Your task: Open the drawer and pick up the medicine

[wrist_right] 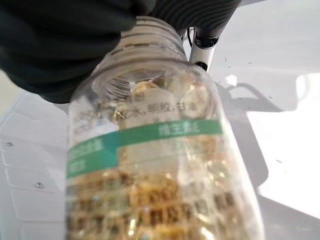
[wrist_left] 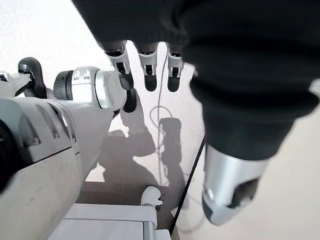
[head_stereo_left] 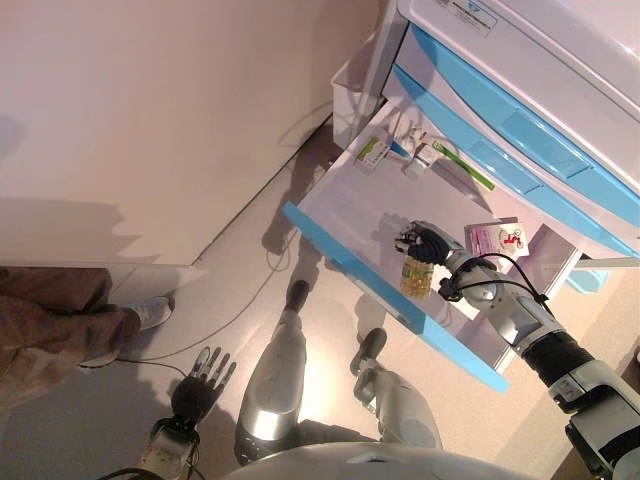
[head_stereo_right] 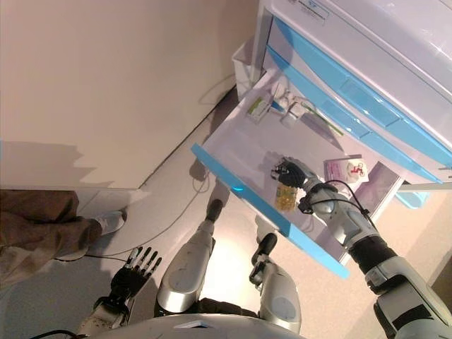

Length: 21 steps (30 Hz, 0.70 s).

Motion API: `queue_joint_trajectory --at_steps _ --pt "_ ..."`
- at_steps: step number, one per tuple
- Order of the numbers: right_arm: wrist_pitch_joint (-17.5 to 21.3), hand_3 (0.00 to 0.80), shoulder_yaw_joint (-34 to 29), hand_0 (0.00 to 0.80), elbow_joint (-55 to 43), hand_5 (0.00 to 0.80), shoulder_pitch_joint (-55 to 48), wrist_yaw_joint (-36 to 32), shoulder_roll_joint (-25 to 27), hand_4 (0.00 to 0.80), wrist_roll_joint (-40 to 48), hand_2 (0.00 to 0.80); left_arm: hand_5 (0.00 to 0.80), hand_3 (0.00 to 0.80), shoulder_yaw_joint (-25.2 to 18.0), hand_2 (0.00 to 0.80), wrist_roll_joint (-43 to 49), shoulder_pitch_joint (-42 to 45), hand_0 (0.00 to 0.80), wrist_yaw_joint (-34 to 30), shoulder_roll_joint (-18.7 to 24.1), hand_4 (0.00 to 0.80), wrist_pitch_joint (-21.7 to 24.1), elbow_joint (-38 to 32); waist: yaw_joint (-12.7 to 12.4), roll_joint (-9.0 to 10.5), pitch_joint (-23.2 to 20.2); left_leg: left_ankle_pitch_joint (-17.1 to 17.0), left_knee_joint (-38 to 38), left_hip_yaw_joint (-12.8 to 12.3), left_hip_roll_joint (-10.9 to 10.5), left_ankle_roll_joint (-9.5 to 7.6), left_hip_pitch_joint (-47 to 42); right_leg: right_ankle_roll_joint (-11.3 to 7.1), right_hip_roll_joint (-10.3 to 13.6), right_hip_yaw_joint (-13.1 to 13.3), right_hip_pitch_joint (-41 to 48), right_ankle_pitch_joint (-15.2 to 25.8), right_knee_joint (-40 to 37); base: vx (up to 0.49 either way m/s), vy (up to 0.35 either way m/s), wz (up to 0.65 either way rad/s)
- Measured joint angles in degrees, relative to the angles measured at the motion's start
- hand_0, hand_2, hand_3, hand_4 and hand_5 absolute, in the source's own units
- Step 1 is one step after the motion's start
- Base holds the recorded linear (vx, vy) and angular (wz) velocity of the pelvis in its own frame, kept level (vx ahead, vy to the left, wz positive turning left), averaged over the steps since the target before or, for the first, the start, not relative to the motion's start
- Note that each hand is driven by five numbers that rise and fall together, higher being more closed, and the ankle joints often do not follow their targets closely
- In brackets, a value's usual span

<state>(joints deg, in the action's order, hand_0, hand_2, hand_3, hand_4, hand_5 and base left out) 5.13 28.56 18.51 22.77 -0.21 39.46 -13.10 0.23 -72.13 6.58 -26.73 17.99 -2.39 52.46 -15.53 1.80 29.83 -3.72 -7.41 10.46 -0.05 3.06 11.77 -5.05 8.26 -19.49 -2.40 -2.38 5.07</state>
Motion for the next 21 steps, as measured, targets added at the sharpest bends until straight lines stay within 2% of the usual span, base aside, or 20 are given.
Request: queue_joint_trajectory --at_steps 12,21 --pt "0.9 0.8 -0.1 0.8 -0.3 0.8 0.0 0.6 0.0 0.8 0.0 0.8 0.0 0.0 0.0 0.0 0.1 0.0 0.0 0.0 0.0 0.0 0.0 -0.2 0.1 0.28 0.1 0.0 0.0 0.0 0.0 -0.01 -0.3 0.01 0.0 0.0 0.3 0.0 0.0 0.0 0.0 0.0" --pt "1.3 0.8 -1.2 0.8 -5.1 0.8 -0.2 1.1 0.3 0.8 0.0 0.8 0.0 0.0 0.0 0.0 0.1 0.0 0.0 0.0 0.0 0.0 0.0 -2.0 0.2 0.37 0.2 0.0 0.2 -0.3 0.1 -0.01 -1.3 0.03 0.0 0.3 0.9 0.0 0.0 0.002 0.001 -0.02"
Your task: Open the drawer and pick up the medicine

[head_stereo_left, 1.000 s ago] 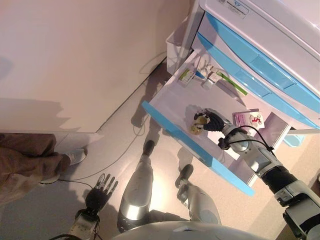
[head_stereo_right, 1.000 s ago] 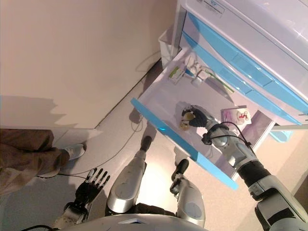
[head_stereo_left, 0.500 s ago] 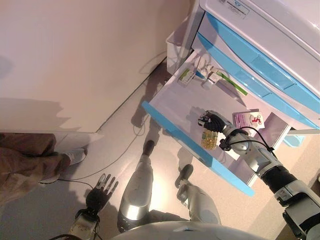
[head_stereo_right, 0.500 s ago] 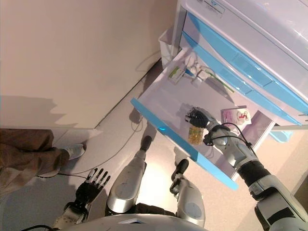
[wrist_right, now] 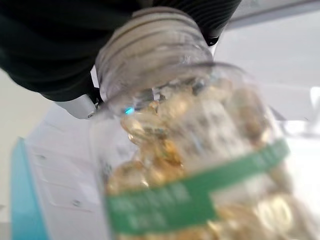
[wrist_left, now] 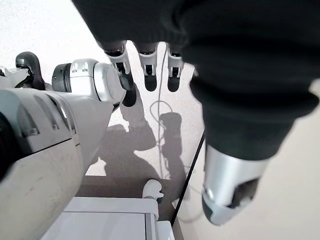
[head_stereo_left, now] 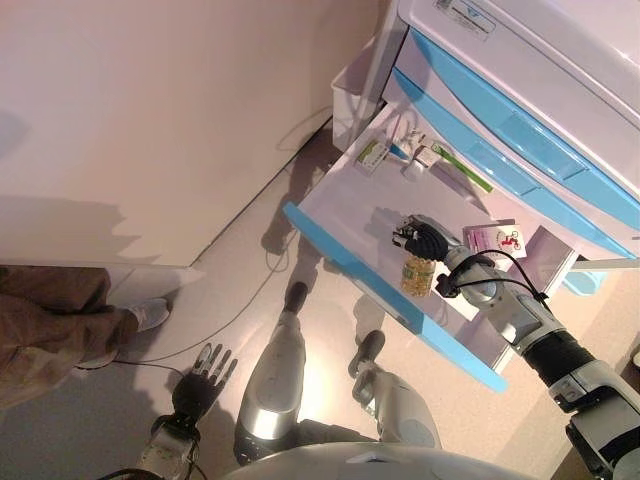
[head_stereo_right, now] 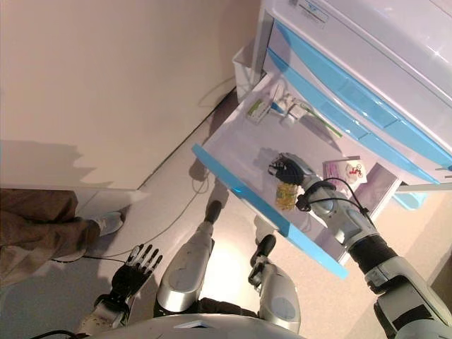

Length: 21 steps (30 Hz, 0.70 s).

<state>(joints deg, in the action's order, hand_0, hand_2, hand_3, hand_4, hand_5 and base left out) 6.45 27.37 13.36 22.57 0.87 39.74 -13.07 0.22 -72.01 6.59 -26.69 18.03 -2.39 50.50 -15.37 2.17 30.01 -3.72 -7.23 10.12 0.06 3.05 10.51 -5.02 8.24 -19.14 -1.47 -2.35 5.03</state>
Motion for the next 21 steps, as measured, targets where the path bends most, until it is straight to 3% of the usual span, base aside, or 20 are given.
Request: queue_joint_trajectory --at_steps 9,21 --pt "0.6 0.8 -2.4 0.8 -4.6 0.8 -0.6 -1.1 0.5 0.8 0.8 0.8 0.0 0.0 0.0 0.0 0.0 0.0 0.0 0.1 0.0 0.0 0.0 -0.2 0.1 0.14 0.0 -0.1 0.5 -0.5 0.0 -0.09 -0.8 0.02 0.0 0.8 0.3 0.0 0.0 0.009 0.001 -0.03" --pt "0.9 0.8 -4.9 0.8 -9.8 0.8 -2.1 -3.2 1.7 0.8 1.9 0.8 0.0 0.0 -0.1 0.0 0.2 0.0 0.0 0.4 0.0 0.0 0.0 -0.2 1.3 1.86 -0.6 0.0 0.8 -1.5 0.4 -0.07 -2.0 0.0 -0.1 1.9 0.9 0.0 0.0 0.009 -0.001 -0.03"
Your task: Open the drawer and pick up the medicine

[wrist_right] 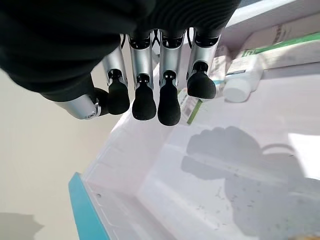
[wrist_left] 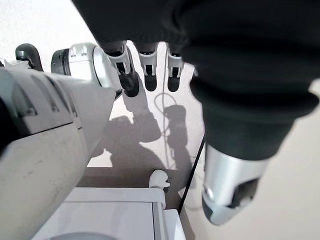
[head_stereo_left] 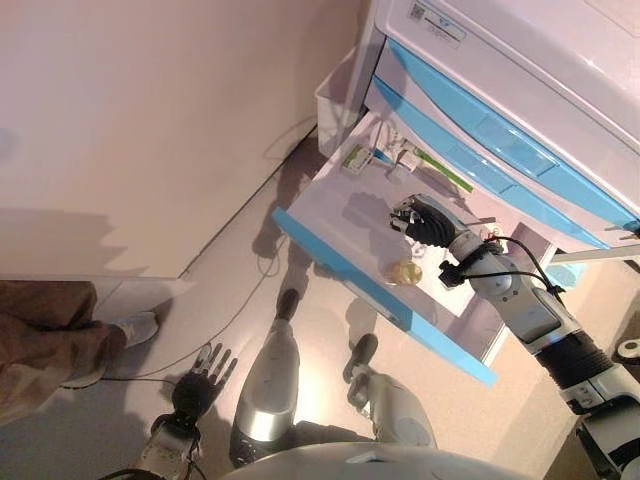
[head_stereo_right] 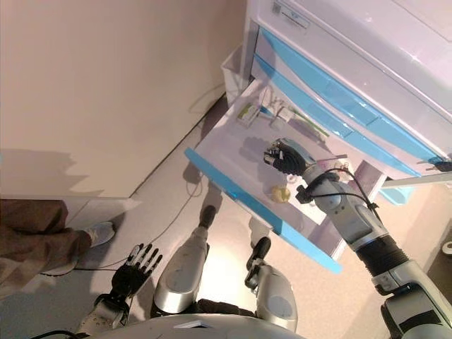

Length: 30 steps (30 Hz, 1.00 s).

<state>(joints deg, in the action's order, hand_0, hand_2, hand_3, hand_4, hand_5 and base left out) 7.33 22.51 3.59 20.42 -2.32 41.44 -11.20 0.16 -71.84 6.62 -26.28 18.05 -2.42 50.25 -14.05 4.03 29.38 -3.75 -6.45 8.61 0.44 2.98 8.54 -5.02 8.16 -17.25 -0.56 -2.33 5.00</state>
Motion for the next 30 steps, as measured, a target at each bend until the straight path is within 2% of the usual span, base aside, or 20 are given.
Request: queue_joint_trajectory --at_steps 2,3,4,9,15,25,30 --pt "0.0 0.8 0.0 0.8 0.0 0.8 -0.1 -0.4 0.0 0.8 0.0 0.8 0.0 0.0 -0.1 0.0 0.0 0.0 0.0 0.0 0.0 0.0 0.0 0.0 0.0 0.0 0.0 0.0 0.0 -0.2 0.2 0.0 -0.1 0.0 0.0 0.3 -0.1 0.0 0.1 0.006 0.003 -0.06" --pt "0.0 0.493 0.0 0.493 0.0 0.493 -0.2 -0.4 0.0 0.493 0.0 0.493 0.0 0.0 -0.1 0.0 0.0 0.0 0.0 0.0 0.0 0.0 0.0 0.0 0.1 0.0 0.0 0.0 0.0 -0.3 0.2 0.0 -0.1 0.0 0.0 0.4 -0.1 0.0 0.1 0.003 0.004 -0.04" --pt "0.0 0.0 0.0 0.0 0.0 0.0 -0.1 -0.5 0.0 0.0 0.0 0.0 0.0 0.0 -0.1 0.0 0.0 0.0 0.0 0.0 0.0 0.0 0.0 0.0 0.1 0.0 0.0 0.0 0.0 -0.4 0.2 0.0 -0.2 0.01 -0.1 0.5 -0.1 0.0 0.1 -0.002 0.001 -0.03" --pt "-0.1 0.0 -0.1 0.0 -1.1 0.0 -0.3 -0.2 0.2 0.0 -0.2 0.0 0.0 0.0 -0.1 0.0 0.0 0.0 0.0 0.0 0.0 0.0 0.0 0.0 0.2 0.0 0.0 0.0 0.0 -0.5 0.3 0.02 -0.2 0.03 -0.2 0.8 -0.1 0.0 0.0 0.0 0.0 0.0" --pt "0.0 0.0 -4.1 0.0 -4.4 0.0 -3.0 0.6 1.2 0.0 -0.2 0.0 0.0 0.0 -0.1 0.0 0.0 0.0 0.0 0.0 0.0 0.0 0.0 0.0 0.4 0.0 0.0 0.1 0.0 -0.8 0.4 0.06 -0.3 0.04 -0.2 1.1 -0.2 0.0 0.1 -0.005 -0.003 -0.01" --pt "0.1 0.0 -6.8 0.0 -7.6 0.0 -8.0 0.4 3.9 0.0 -0.3 0.0 0.0 0.0 -1.1 0.0 0.0 0.2 0.0 0.1 -0.1 0.0 0.0 -0.1 3.1 0.09 -0.1 0.1 0.0 -1.9 0.7 0.11 -0.4 0.34 -0.5 2.4 -0.9 0.3 0.2 -0.014 -0.015 -0.06" --pt "0.3 0.0 -9.0 0.0 -8.5 0.0 -10.4 -0.5 4.9 0.0 -0.2 0.0 0.0 0.0 -1.2 0.0 0.0 0.2 0.0 0.1 -0.1 0.0 0.0 -0.2 3.6 0.08 -0.1 0.2 0.0 -2.2 0.9 0.15 -0.3 0.36 -0.6 2.7 -1.2 0.3 0.2 -0.013 -0.006 -0.02"
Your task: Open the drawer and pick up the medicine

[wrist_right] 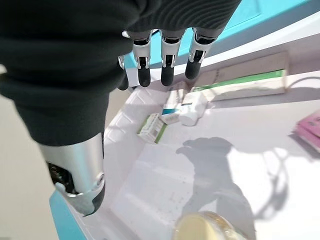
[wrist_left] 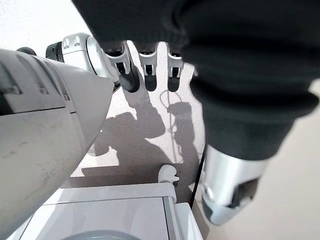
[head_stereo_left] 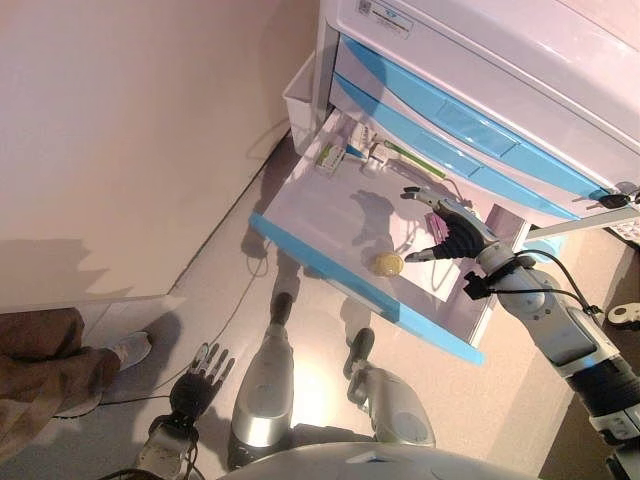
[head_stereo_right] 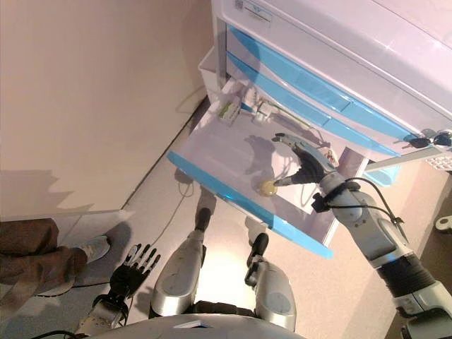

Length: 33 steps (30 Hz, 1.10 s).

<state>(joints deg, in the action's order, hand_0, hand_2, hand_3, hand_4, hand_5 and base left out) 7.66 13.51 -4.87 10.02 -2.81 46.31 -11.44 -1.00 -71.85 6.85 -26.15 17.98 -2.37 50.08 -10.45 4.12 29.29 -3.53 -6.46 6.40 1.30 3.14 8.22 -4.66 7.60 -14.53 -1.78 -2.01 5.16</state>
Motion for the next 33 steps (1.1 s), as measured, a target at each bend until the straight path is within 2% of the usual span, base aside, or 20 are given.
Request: queue_joint_trajectory --at_steps 8,13,26,33 --pt "0.4 0.0 0.0 0.0 0.3 0.0 -2.0 -0.2 0.0 0.0 -0.7 0.0 0.0 0.0 0.0 0.0 0.0 0.0 0.0 0.6 0.0 0.0 0.0 -0.1 0.5 -0.01 0.0 0.1 0.0 -1.2 0.5 0.01 0.1 0.18 -0.3 1.2 -0.8 0.3 0.1 -0.023 0.004 -0.08" --pt "1.1 0.0 2.9 0.0 4.1 0.0 -2.3 0.9 -0.1 0.0 -3.4 0.0 0.0 0.0 0.1 0.0 -0.1 0.0 0.0 0.6 0.0 0.0 0.0 0.1 1.1 -0.23 -0.9 0.1 0.0 -1.3 0.5 0.02 0.3 0.18 -0.3 1.2 -1.0 0.3 0.1 -0.025 0.013 -0.01" --pt "0.8 0.0 9.5 0.0 8.0 0.0 1.9 2.3 -0.7 0.0 -5.8 0.0 0.0 0.0 0.3 0.0 -0.2 0.0 0.0 0.6 -0.4 0.0 0.0 0.2 0.7 -1.31 -1.4 0.0 0.0 -1.1 0.4 0.03 1.5 0.18 -0.2 1.1 -2.2 0.2 0.3 -0.002 0.002 0.0" --pt "-0.3 0.0 10.4 0.0 11.2 0.0 4.1 3.6 -2.6 0.0 -6.7 0.0 0.0 0.0 1.3 0.0 -0.2 -0.1 0.0 0.6 -0.5 0.0 0.0 0.2 0.6 -1.99 -1.2 0.0 0.0 -0.8 0.3 0.04 1.7 0.16 -0.1 0.7 -2.2 0.2 0.3 -0.001 0.004 0.01"
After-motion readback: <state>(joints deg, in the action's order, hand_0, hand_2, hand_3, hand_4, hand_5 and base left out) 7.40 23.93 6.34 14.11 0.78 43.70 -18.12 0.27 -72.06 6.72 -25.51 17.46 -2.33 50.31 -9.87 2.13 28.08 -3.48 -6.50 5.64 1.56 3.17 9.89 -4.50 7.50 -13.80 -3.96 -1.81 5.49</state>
